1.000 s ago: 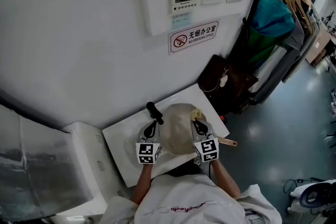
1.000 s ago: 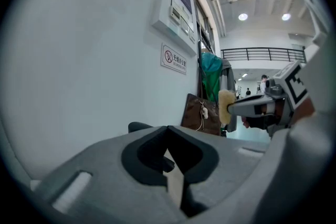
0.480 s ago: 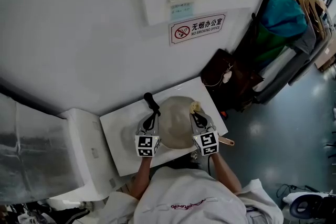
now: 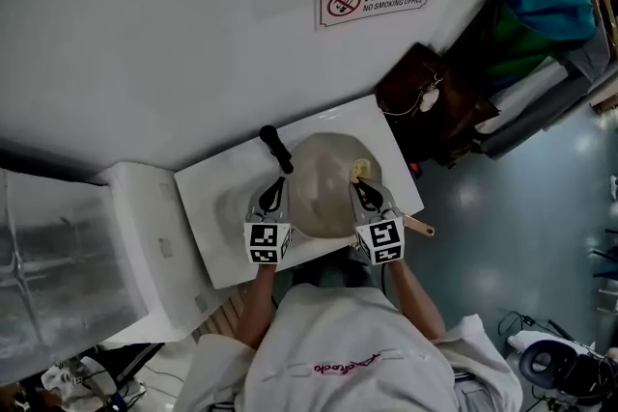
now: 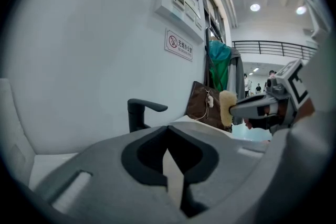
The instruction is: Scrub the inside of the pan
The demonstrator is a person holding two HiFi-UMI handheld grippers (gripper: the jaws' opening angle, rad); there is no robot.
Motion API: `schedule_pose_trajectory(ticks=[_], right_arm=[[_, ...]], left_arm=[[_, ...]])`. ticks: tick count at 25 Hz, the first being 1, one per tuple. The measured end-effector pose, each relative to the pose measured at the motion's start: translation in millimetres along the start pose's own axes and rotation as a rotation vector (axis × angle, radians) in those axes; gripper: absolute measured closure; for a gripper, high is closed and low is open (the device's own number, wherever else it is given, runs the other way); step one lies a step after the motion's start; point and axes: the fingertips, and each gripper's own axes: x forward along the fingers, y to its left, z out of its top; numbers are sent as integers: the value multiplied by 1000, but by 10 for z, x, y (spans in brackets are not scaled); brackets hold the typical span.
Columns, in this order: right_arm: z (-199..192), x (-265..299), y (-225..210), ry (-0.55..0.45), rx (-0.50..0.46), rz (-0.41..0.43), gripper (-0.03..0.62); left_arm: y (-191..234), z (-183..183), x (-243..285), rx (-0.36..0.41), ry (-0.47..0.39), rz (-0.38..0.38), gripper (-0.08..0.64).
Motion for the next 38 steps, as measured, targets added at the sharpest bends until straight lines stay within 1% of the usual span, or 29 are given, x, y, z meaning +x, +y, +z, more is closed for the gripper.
schedule_pose_trajectory(ticks=[7, 16, 17, 18, 19, 25, 28, 32, 36, 38], right_arm=[[-268, 22, 168, 54, 14, 28, 568], [-521, 77, 261, 104, 31, 49, 568], [-543, 85, 266, 107, 33, 51, 568], [-565, 93, 269, 111, 35, 53, 568], [-587, 98, 272, 115, 36, 54, 568], [-659, 142, 268, 133, 41, 64, 568], [-668, 181, 245, 141, 36, 71, 568], [-671, 278, 242, 144, 11, 88, 568], [-666, 382, 270, 159, -38, 118, 568], [-648, 436, 294, 167, -78, 137, 568]], left_arm=[[39, -361, -48, -39, 52, 14, 560], [124, -621, -40, -52, 94, 40, 560], [132, -642, -29, -54, 96, 40, 553], [137, -669, -14, -57, 100, 38, 509], [142, -698, 1, -61, 105, 36, 489], [170, -840, 69, -75, 156, 41, 442], [164, -837, 96, -82, 156, 44, 444], [200, -859, 108, -75, 177, 64, 506], [221, -847, 119, -86, 164, 72, 511], [221, -858, 114, -88, 169, 72, 511]])
